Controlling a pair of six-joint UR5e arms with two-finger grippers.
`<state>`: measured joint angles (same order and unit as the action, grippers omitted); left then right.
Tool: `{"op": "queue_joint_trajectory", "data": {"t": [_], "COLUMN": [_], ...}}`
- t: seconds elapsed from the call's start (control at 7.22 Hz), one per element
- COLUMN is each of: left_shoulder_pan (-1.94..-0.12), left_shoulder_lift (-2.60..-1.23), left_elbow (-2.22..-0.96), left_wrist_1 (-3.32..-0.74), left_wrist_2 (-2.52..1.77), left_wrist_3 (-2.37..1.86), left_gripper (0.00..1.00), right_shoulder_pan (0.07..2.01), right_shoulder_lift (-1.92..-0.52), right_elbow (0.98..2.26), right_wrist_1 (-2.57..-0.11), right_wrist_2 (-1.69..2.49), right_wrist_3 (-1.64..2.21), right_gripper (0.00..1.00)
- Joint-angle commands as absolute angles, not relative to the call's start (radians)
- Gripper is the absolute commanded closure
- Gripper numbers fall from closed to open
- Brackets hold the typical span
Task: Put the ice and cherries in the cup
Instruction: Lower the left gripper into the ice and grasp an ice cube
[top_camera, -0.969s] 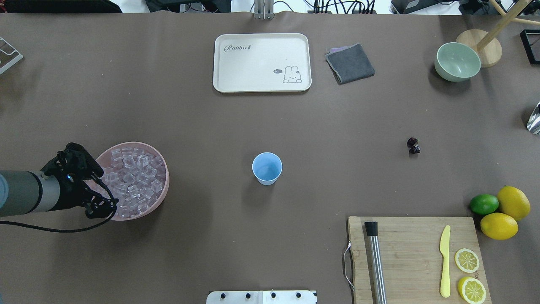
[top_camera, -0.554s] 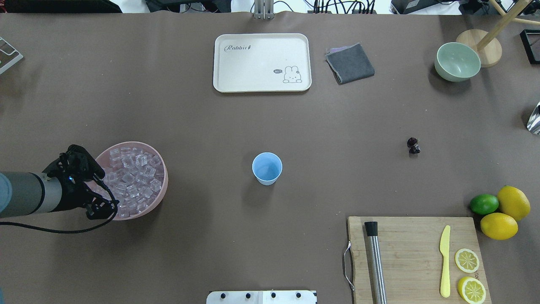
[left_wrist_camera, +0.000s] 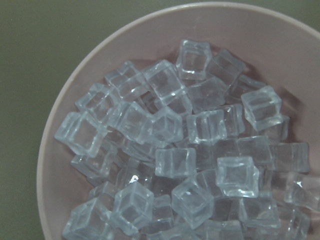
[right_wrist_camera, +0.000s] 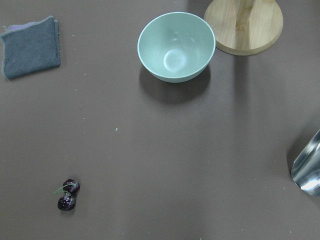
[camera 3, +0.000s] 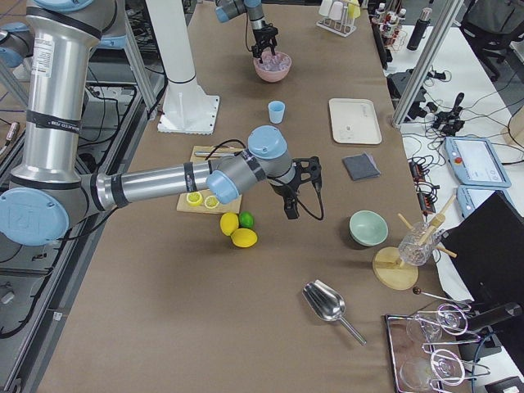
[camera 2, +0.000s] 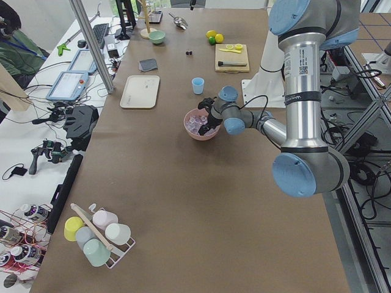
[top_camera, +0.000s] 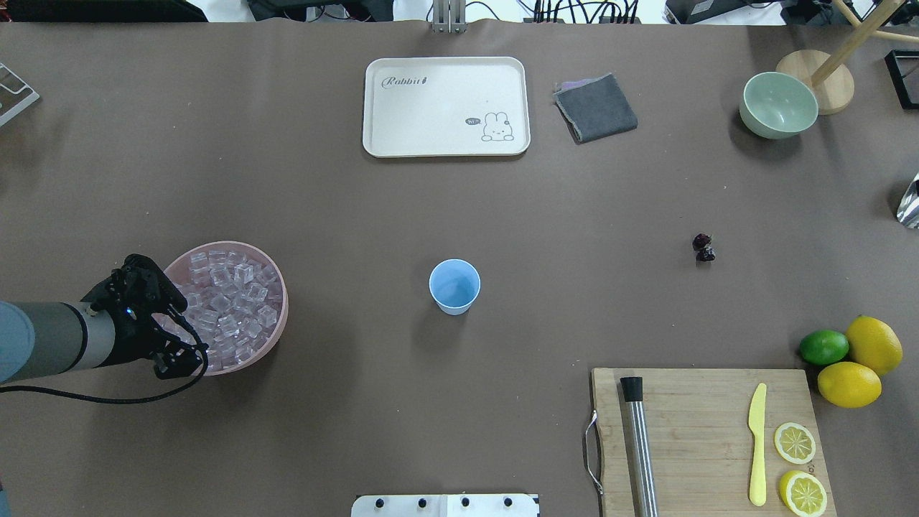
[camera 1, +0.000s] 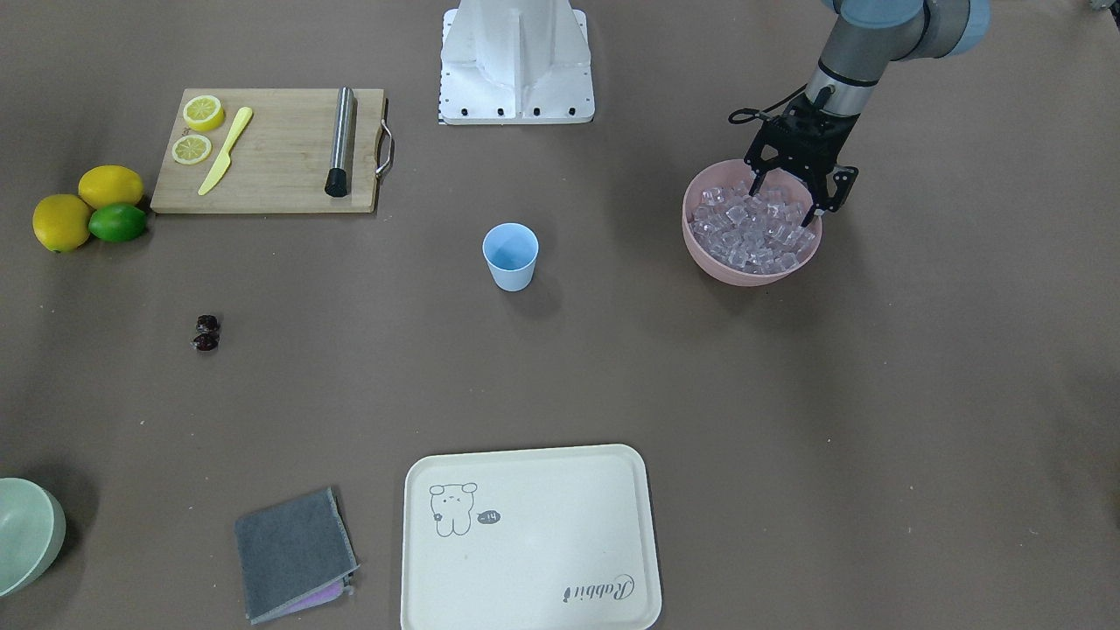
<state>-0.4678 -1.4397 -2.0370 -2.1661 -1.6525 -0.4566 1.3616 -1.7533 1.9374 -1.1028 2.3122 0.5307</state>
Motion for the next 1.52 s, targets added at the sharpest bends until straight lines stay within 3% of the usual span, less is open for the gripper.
{"op": "queue_joint_trajectory", "data": {"t": [0.0, 0.42, 0.83, 1.38], "left_shoulder_pan": [-0.466, -0.465, -0.466, -0.466], "left_shoulder_lift": [-1.440, -1.445, -1.445, -1.448], "left_elbow": [-2.031, -2.029, -2.029, -2.033], "left_wrist_1": [-2.164, -2.164, -2.164, -2.164], "left_wrist_2": [-1.649, -1.649, -1.649, -1.651], "left_wrist_3": [-0.456, -0.456, -0.456, -0.457], "left_gripper": [0.09, 0.21, 0.49, 0.75], "right_shoulder_pan": [1.361, 1.361, 1.359, 1.359], "right_shoulder_lift": [-1.755, -1.756, -1.756, -1.755], "right_elbow": [1.937, 1.937, 1.937, 1.936], "right_wrist_1": [-1.103, -1.103, -1.103, -1.103], "right_wrist_2": [2.312, 2.312, 2.310, 2.309], "right_wrist_3": [0.531, 0.531, 0.531, 0.531], "right_gripper": [0.00, 0.00, 0.00, 0.00]}}
